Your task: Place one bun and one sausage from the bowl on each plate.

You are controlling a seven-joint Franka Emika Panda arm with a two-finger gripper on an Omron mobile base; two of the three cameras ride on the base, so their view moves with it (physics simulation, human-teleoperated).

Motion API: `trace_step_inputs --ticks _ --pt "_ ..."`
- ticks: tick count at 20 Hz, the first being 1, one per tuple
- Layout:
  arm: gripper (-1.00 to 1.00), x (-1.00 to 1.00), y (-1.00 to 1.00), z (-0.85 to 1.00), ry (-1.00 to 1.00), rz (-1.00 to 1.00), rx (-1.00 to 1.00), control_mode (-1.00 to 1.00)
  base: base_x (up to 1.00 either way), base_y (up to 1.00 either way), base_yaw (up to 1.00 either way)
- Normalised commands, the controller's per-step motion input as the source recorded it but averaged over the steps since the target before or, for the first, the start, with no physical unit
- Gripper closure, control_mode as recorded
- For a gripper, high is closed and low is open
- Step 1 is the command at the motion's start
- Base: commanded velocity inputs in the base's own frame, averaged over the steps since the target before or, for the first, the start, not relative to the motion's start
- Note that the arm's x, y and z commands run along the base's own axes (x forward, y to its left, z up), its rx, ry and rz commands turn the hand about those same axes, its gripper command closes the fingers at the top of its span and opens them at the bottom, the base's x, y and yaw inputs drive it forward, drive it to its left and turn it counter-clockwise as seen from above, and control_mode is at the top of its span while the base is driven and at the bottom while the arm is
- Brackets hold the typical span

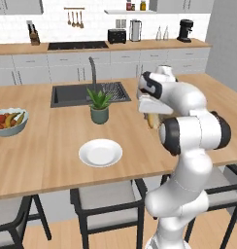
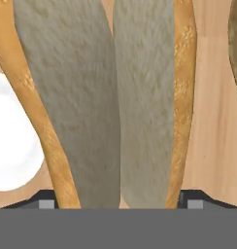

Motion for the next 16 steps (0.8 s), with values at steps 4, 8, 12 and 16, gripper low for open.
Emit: trace_step_inputs --ticks 4,8,12,16 --pt "1.00 -0.11 1.00 0.00 0.16 0.00 -0.03 -1.00 0.00 0.00 0.00" --pt "1.00 -0.08 1.00 0.00 0.18 0.00 0.00 -1.00 0.00 0.00 0.00" --pt "1.00 -0.05 1.00 -0.09 0.18 0.00 0.00 -1.00 0.00 0.00 0.00" --pt "1.00 0.00 1.00 -0.31 0.10 -0.01 0.00 -1.00 0.00 0.00 0.00"
